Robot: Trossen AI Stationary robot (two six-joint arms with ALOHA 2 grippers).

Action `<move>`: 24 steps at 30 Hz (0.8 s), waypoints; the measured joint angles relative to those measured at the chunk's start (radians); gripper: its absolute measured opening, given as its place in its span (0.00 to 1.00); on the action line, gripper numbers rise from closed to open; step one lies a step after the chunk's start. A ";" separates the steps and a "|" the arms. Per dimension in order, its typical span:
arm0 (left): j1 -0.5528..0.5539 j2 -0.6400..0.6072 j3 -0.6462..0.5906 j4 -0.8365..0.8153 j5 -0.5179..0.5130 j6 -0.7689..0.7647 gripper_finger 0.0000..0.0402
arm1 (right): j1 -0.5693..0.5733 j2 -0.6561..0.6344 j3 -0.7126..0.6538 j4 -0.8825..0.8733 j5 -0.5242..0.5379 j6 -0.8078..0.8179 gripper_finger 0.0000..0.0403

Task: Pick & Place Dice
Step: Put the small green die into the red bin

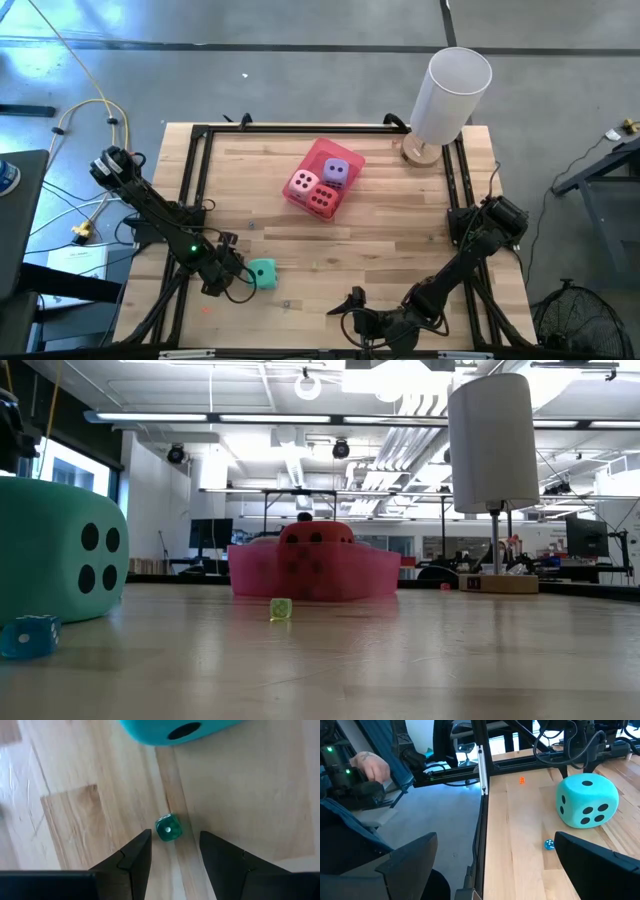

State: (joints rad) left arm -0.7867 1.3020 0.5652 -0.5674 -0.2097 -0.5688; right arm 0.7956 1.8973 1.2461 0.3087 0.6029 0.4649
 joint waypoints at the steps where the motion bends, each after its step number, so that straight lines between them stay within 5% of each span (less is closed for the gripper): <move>1: 0.002 0.001 0.000 0.000 -0.001 -0.028 0.41 | 0.000 0.000 0.000 -0.005 0.000 0.001 0.98; 24: 0.009 0.004 -0.001 0.040 -0.013 -0.250 0.41 | 0.000 0.000 0.000 -0.014 0.000 0.007 0.98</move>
State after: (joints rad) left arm -0.7780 1.3064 0.5640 -0.5278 -0.2230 -0.8185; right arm 0.7952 1.8973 1.2461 0.2951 0.6033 0.4719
